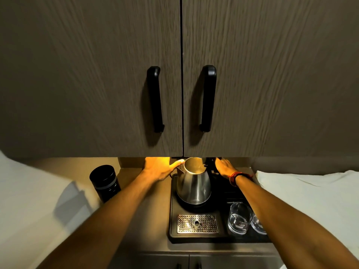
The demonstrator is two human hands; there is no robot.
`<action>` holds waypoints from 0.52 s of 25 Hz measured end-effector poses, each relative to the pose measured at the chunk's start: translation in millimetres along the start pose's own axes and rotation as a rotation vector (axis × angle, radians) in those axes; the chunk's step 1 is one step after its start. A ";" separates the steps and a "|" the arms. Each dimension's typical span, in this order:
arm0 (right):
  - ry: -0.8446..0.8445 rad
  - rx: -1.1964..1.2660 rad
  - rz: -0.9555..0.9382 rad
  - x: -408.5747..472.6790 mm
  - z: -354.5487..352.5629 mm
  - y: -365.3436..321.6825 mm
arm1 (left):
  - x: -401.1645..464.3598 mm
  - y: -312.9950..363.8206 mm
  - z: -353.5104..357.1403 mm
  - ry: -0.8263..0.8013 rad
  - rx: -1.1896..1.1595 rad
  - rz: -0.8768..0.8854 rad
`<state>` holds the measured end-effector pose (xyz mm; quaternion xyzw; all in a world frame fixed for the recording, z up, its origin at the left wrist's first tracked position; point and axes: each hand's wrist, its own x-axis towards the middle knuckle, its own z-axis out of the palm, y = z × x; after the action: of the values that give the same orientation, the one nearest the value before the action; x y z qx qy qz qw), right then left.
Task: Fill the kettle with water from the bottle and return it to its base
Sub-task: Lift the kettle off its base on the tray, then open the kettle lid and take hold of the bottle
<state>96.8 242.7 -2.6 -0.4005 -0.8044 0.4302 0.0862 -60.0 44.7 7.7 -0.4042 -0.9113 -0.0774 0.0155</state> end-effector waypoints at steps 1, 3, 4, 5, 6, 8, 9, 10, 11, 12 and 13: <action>-0.023 0.029 -0.012 -2.5 2.2 -1.4 | -0.4 -0.8 -2.1 -0.013 -0.048 -0.020; 0.000 -0.035 -0.036 -0.5 5.2 3.8 | -2.4 -2.0 -9.0 -0.036 -0.118 -0.041; 0.021 -0.060 -0.043 3.9 8.8 6.2 | -4.3 -4.2 -13.1 -0.032 -0.142 -0.053; 0.029 -0.050 -0.052 4.9 10.3 7.5 | -6.7 -7.0 -17.9 -0.019 -0.175 -0.074; 0.030 -0.028 -0.064 4.8 12.2 6.0 | -9.9 -11.5 -22.5 0.001 -0.233 -0.097; 0.032 0.007 -0.033 8.8 12.3 1.4 | -17.4 -22.7 -32.3 0.057 -0.346 -0.108; 0.037 0.033 -0.008 8.2 13.7 -2.0 | -22.0 -29.3 -37.6 0.109 -0.354 -0.096; 0.030 0.068 0.033 8.8 15.5 -7.3 | -26.2 -36.1 -43.0 0.156 -0.334 -0.085; 0.005 0.097 0.056 5.2 15.5 -10.4 | -28.7 -41.3 -47.5 0.194 -0.303 -0.082; -0.015 0.141 0.046 3.8 18.7 -19.0 | -31.6 -47.2 -51.2 0.224 -0.270 -0.087; -0.026 0.141 0.034 6.1 25.2 -24.9 | -34.3 -53.7 -53.2 0.248 -0.236 -0.094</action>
<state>66.4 223.7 -0.3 -0.4013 -0.7665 0.4922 0.0964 -78.5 -24.2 50.3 -0.3473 -0.9049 -0.2337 0.0767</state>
